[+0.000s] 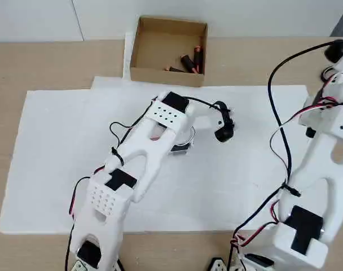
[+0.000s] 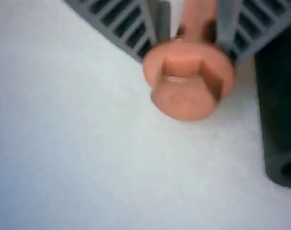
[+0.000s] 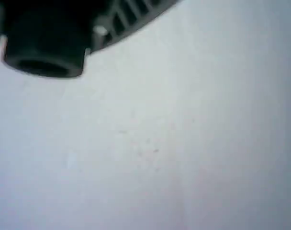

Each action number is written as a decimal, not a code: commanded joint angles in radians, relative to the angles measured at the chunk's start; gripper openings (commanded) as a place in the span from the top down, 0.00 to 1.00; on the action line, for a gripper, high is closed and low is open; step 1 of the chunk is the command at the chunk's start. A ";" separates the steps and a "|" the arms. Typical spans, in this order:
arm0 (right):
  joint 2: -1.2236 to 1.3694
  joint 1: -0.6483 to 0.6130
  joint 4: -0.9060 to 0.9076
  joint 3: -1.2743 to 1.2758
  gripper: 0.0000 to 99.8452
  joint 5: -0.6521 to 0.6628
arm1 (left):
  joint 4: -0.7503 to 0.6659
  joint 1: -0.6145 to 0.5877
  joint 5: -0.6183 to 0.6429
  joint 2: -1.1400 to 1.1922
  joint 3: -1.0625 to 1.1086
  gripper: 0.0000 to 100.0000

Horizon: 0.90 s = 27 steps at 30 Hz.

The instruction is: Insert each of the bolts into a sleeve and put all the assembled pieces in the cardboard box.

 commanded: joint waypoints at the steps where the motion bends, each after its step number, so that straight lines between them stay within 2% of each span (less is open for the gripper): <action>1: -0.058 0.012 -0.022 -0.006 0.99 0.006 | 0.003 0.008 0.009 0.028 -0.004 0.93; 8: -0.058 0.012 -0.022 -0.006 0.99 0.006 | -0.002 0.009 0.020 0.078 -0.013 0.94; 11: -0.058 0.012 -0.022 -0.006 0.99 0.005 | 0.006 0.008 0.021 0.078 -0.050 1.00; 13: -0.058 0.012 -0.022 -0.006 0.99 0.003 | 0.017 0.008 0.023 0.078 -0.070 0.99; 22: -0.058 0.007 -0.022 -0.006 0.99 0.003 | 0.178 0.009 0.072 0.078 -0.291 1.00; 27: -0.058 -0.002 -0.022 -0.006 1.00 0.000 | 0.183 0.009 0.143 0.077 -0.394 1.00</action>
